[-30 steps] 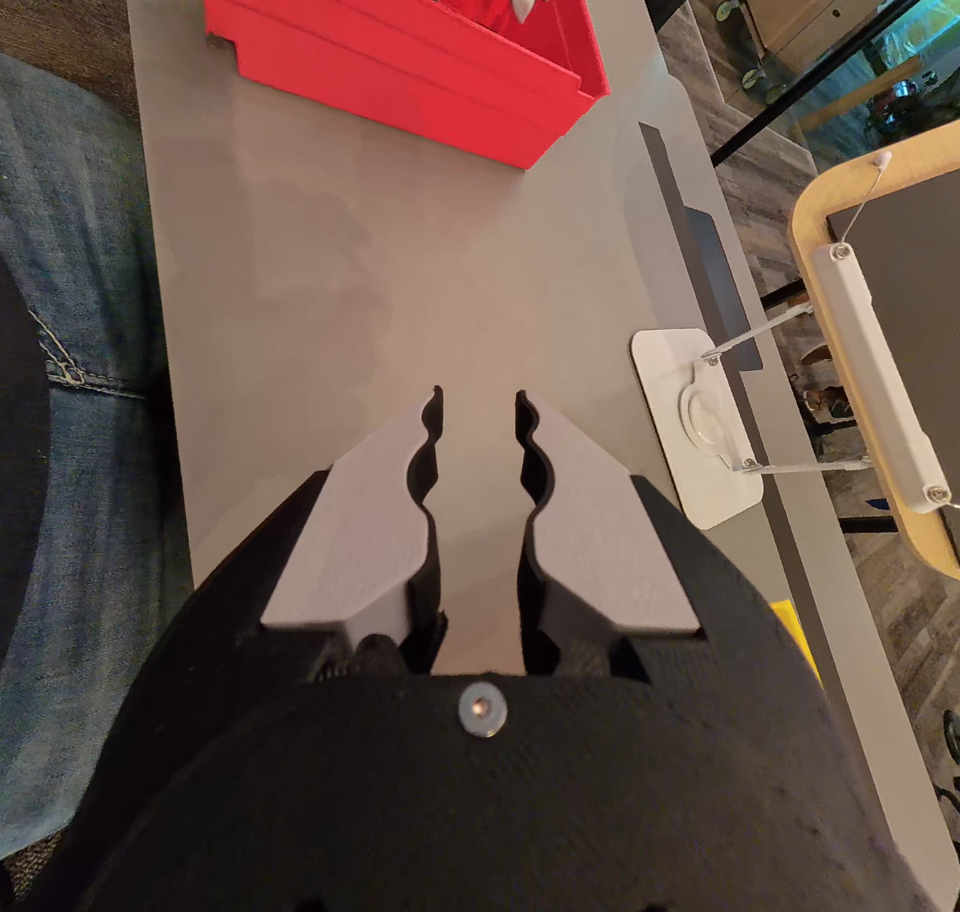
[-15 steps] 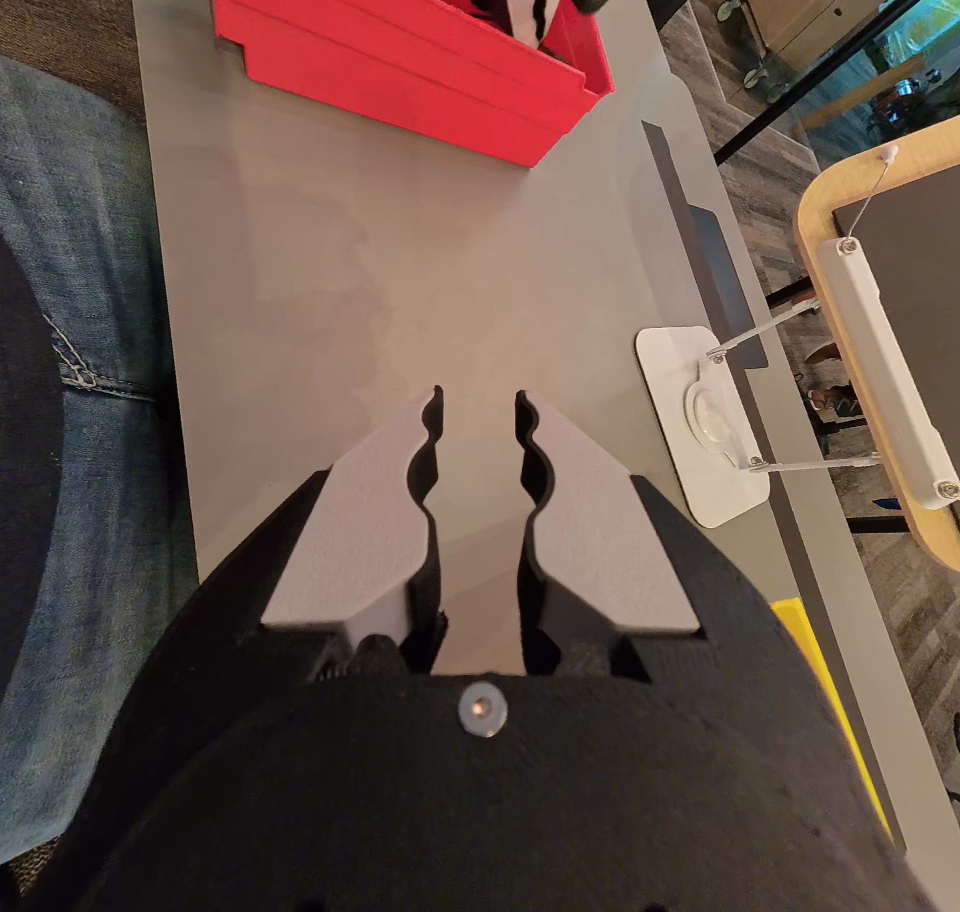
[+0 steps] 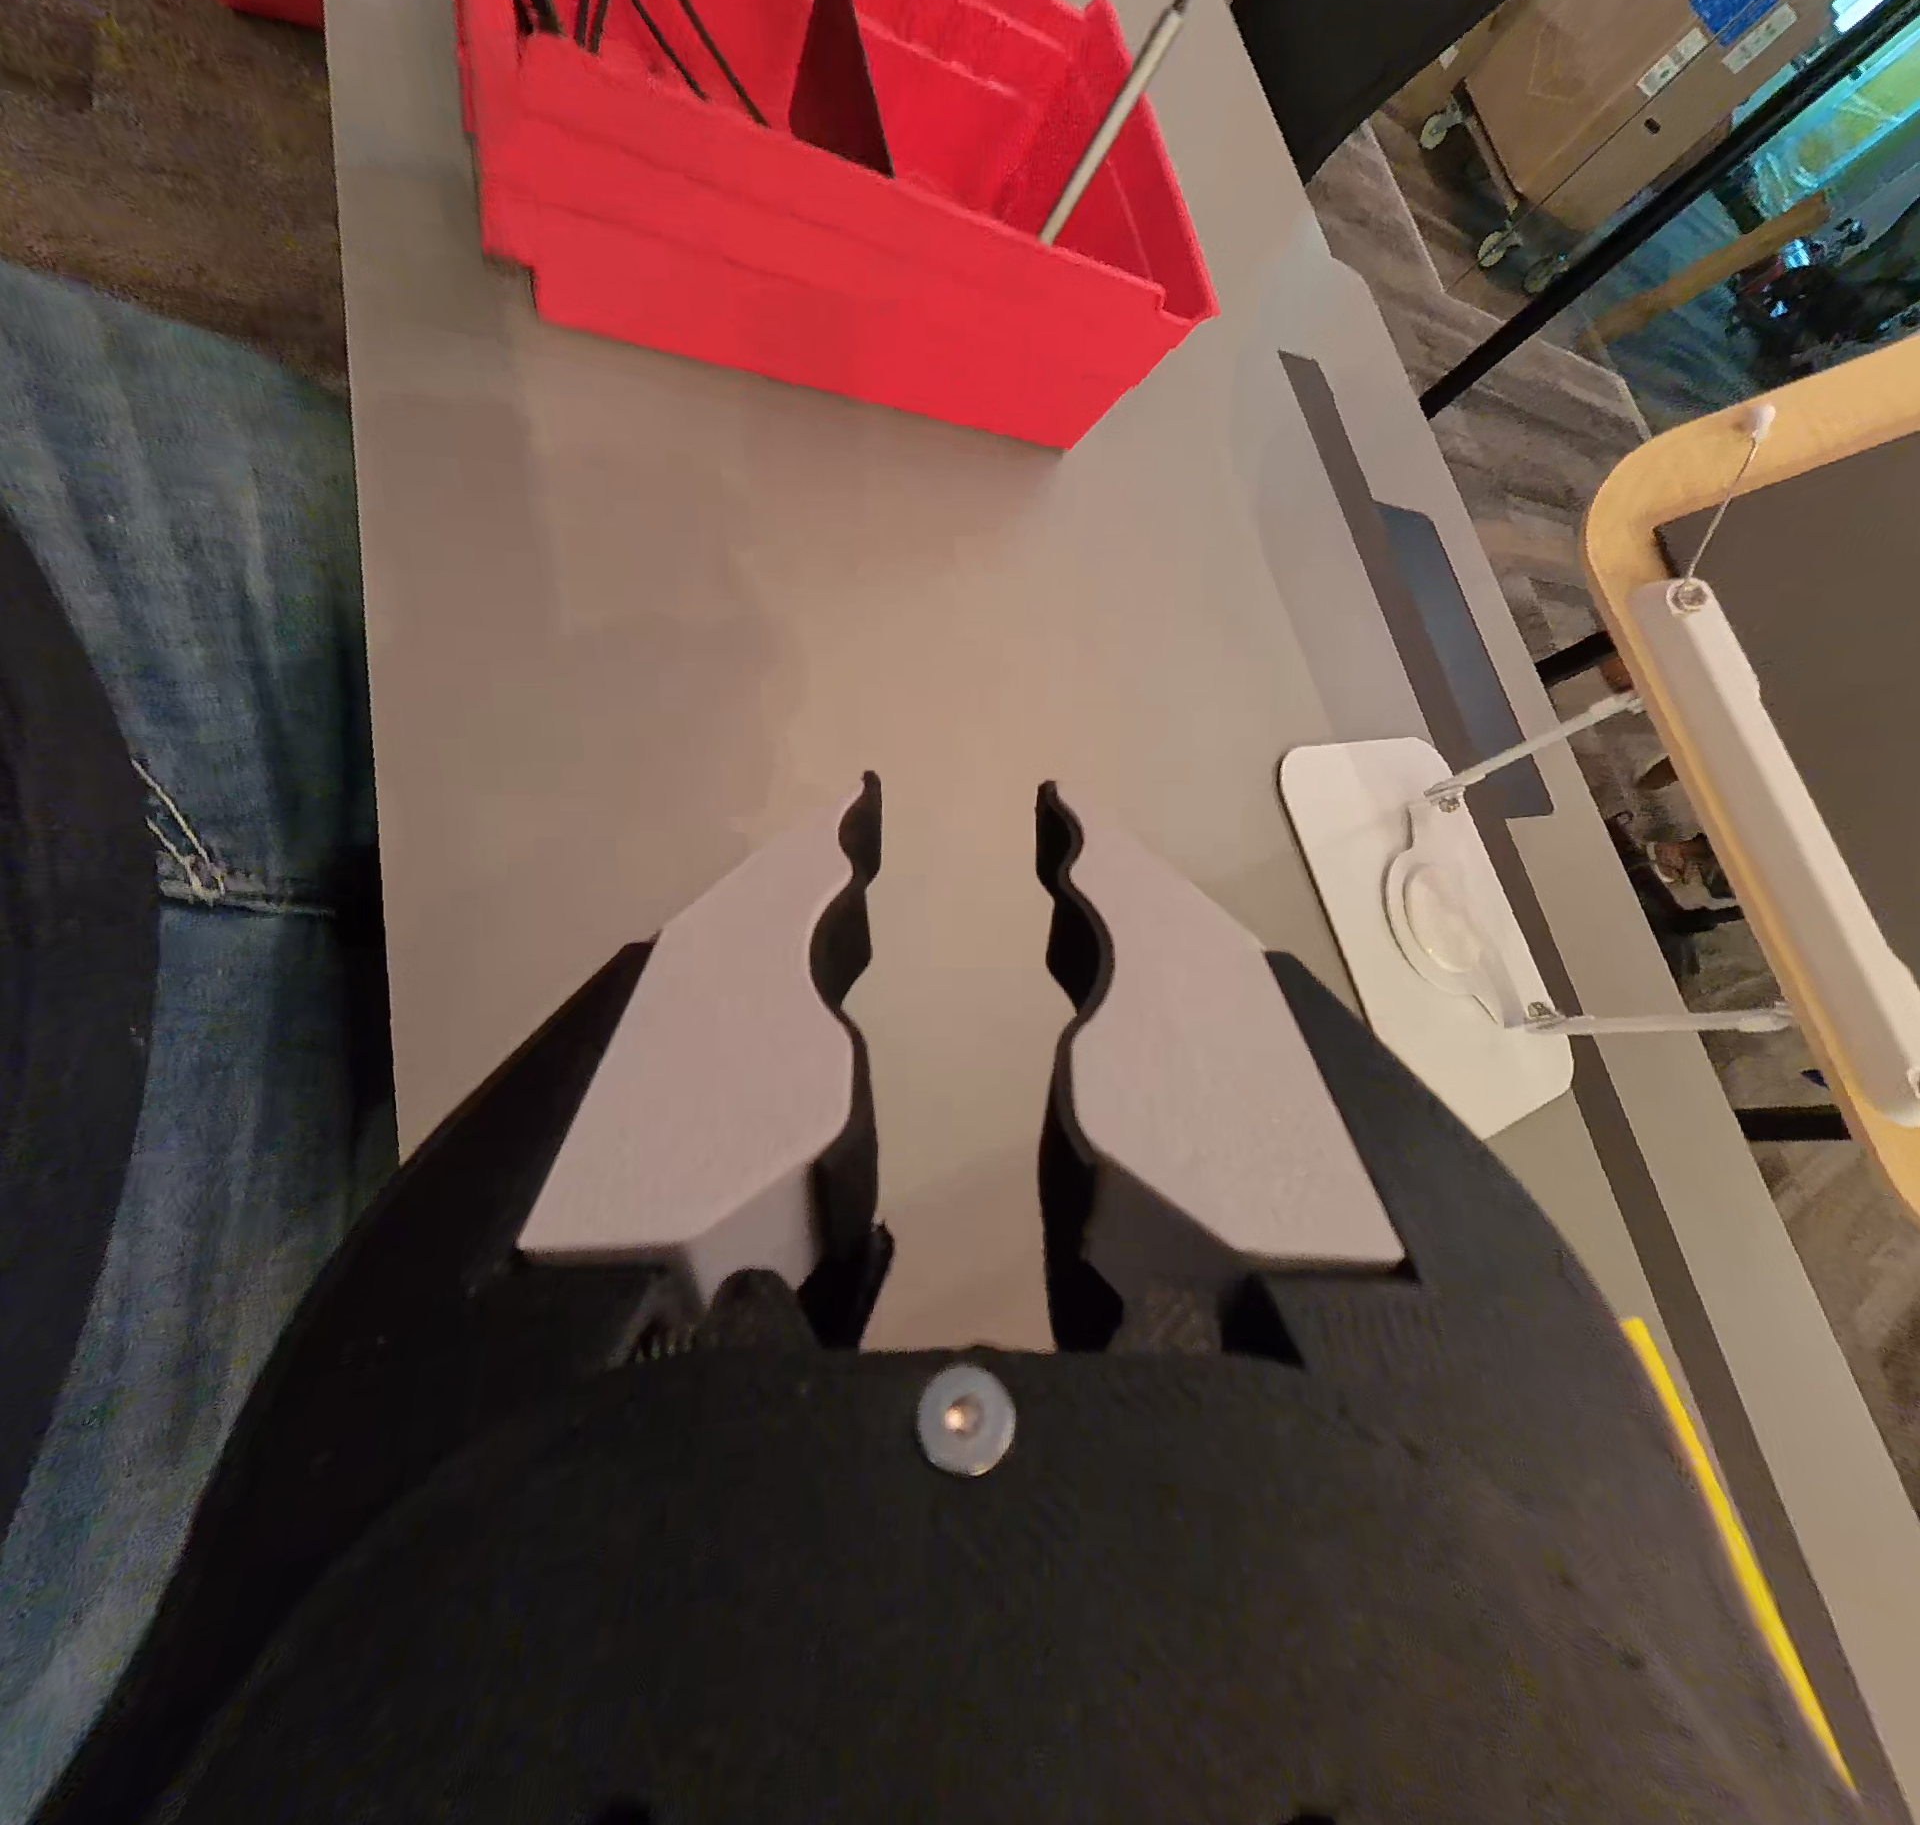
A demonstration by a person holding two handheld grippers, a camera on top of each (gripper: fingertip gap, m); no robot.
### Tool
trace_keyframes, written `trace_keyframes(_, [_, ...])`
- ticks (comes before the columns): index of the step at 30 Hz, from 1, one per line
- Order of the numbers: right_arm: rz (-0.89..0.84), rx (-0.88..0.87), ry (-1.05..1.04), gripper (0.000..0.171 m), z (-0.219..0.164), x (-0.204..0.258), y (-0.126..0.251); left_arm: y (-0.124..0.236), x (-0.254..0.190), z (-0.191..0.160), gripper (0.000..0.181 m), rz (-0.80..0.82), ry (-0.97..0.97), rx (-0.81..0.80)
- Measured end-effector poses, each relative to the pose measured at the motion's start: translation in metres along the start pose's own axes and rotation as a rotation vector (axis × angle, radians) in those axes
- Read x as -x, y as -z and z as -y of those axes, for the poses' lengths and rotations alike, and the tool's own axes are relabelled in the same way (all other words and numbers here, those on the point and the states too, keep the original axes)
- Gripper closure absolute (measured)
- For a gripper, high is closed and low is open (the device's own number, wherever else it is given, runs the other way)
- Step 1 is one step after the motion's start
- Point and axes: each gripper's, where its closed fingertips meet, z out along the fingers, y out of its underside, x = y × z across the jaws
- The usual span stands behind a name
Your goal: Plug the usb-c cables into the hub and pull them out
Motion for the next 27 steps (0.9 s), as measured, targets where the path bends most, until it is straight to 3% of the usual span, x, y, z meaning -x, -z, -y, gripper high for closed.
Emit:
trace_keyframes(8, [-0.007, -0.175, -0.190, 0.125, 0.044, -0.026, -0.015, 0.052, -0.013, 0.121, 0.178, 0.017, -0.047, -0.282])
trace_keyframes(15, [-0.027, -0.254, -0.302, 0.111, 0.071, -0.043, -0.038, 0.085, -0.052, 0.193, 0.179, -0.042, -0.084, -0.429])
trace_keyframes(23, [-0.192, -0.098, -0.300, 0.125, 0.032, -0.068, -0.077, 0.106, -0.121, 0.234, 0.178, -0.143, -0.102, -0.494])
trace_keyframes(27, [-0.198, -0.070, -0.316, 0.142, 0.015, -0.066, -0.093, 0.114, -0.148, 0.248, 0.178, -0.196, -0.112, -0.521])
